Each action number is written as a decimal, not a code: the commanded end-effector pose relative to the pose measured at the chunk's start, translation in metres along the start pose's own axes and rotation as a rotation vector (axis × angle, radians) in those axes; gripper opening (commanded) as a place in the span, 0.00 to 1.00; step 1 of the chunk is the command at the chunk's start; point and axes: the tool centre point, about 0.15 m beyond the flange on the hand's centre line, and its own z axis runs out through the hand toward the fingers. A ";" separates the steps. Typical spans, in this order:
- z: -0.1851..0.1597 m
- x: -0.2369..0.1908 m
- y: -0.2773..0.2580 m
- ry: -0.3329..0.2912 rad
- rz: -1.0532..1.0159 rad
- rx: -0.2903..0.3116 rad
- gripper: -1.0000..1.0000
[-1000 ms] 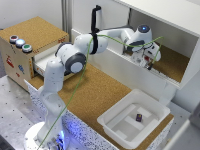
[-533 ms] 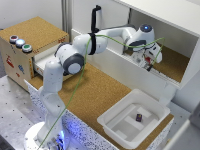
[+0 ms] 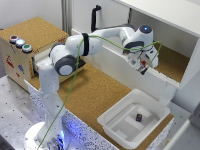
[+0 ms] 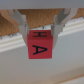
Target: Place the pink object on the table
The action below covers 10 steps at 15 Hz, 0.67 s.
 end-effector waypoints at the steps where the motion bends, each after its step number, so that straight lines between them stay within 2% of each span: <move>1: 0.021 -0.098 -0.041 0.057 -0.008 -0.156 0.00; 4: 0.045 -0.143 -0.057 0.103 -0.060 -0.247 0.00; 6: 0.068 -0.159 -0.061 0.094 -0.075 -0.279 0.00; 8: 0.099 -0.176 -0.068 0.141 -0.094 -0.343 0.00; 10: 0.133 -0.193 -0.075 0.168 -0.139 -0.358 0.00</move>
